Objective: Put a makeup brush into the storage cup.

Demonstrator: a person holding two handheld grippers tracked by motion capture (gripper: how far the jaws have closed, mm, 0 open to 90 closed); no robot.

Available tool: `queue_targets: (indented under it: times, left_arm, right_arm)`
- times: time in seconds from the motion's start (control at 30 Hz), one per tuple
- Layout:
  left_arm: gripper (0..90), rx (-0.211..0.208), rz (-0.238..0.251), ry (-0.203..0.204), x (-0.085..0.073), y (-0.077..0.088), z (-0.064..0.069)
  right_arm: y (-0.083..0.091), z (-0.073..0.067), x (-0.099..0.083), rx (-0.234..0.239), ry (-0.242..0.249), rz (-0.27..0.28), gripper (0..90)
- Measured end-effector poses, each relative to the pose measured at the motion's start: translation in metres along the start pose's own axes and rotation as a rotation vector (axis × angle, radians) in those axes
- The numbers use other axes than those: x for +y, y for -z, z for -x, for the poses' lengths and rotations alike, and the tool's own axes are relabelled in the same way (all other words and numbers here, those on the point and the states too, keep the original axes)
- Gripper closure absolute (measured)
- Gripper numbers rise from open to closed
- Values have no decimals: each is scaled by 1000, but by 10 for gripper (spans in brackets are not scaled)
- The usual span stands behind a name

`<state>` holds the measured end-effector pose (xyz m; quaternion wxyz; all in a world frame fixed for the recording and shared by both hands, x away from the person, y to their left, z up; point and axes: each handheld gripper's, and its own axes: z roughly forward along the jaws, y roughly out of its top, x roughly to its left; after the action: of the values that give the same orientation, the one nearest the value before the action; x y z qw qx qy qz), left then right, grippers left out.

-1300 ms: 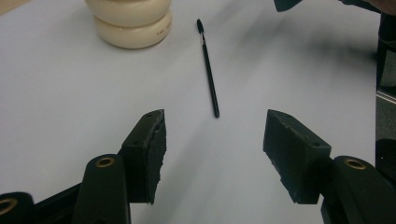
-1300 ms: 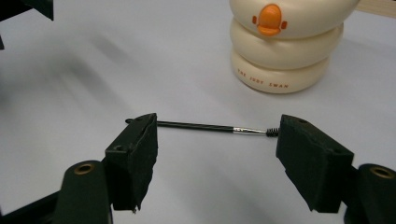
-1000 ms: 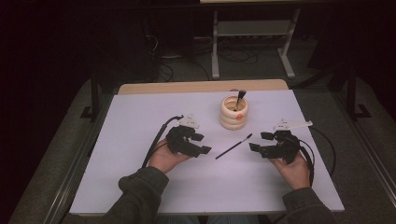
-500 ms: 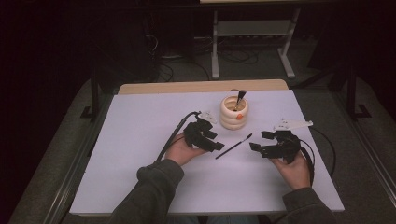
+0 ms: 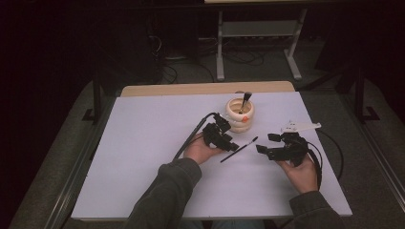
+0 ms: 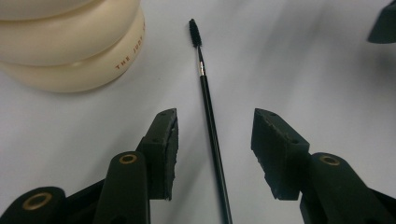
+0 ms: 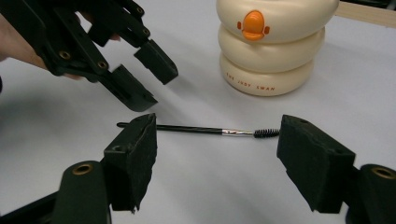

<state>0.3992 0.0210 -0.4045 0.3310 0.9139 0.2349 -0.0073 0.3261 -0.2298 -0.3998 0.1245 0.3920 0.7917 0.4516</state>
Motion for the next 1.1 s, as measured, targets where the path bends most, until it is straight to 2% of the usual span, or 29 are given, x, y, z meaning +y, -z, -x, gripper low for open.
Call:
queue_targets:
  times: [0.1,0.43,0.53,0.63,0.87,0.9,1.0,1.1]
  left_arm:
    - [528,5,-13,5,3,-5,0]
    - [605,47,-50,3,18,-23,11]
    - [635,41,-51,18,18,-28,12]
    - [676,55,-73,7,18,-31,13]
    - [721,65,-101,21,16,-37,11]
    - [725,67,-103,17,16,-38,12]
    - [742,76,-117,7,15,-41,14]
    - [769,77,-121,3,15,-42,16]
  right_arm:
    - [1,0,0,-1,-14,-4,276]
    - [-2,0,1,7,0,-12,278]
    - [-1,1,1,7,-3,-10,281]
    - [-1,1,1,5,-5,-8,283]
    - [-2,1,1,7,-3,-17,284]
    - [-3,0,1,7,-11,-23,284]
    - [-4,1,1,5,4,-24,285]
    - [-4,0,1,5,-8,-25,286]
